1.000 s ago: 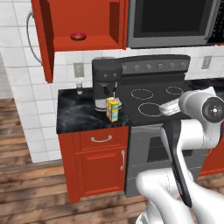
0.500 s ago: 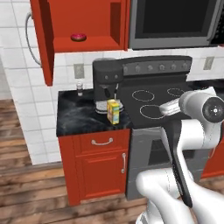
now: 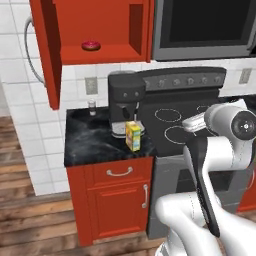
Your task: Pick the boxed food and cereal from the counter and place them in the cabinets closest to them.
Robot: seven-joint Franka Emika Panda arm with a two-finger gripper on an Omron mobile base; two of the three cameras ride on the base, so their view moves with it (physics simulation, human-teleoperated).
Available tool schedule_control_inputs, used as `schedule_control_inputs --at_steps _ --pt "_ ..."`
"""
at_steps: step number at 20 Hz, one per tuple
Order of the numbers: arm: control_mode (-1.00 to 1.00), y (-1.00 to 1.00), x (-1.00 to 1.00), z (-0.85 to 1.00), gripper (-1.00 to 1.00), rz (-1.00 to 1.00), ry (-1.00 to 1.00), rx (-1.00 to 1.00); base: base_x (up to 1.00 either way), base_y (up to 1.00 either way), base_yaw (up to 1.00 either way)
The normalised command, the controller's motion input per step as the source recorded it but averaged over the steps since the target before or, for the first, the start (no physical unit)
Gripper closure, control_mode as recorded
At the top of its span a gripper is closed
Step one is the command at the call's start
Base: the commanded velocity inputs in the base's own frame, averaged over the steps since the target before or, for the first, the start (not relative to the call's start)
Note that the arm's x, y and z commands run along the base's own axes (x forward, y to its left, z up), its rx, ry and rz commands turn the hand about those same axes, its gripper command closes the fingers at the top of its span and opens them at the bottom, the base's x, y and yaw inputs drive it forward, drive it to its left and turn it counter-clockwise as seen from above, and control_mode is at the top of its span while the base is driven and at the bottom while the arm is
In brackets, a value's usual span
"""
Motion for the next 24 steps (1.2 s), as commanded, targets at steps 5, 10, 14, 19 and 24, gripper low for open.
schedule_control_inputs --at_steps 5,10,14,19,24 --pt "1.00 0.00 0.00 0.00 -1.00 0.00 0.00 0.00 0.46 0.13 0.00" --pt "1.00 0.00 0.00 0.00 -1.00 0.00 0.00 0.00 0.39 0.13 0.00" --pt "1.00 0.00 0.00 0.00 -1.00 0.00 0.00 0.00 0.38 0.13 -0.01" --pt "1.00 0.00 0.00 0.00 -1.00 0.00 0.00 0.00 0.42 0.15 -0.01" --pt "1.00 0.00 0.00 0.00 -1.00 0.00 0.00 0.00 0.42 0.16 -0.02"
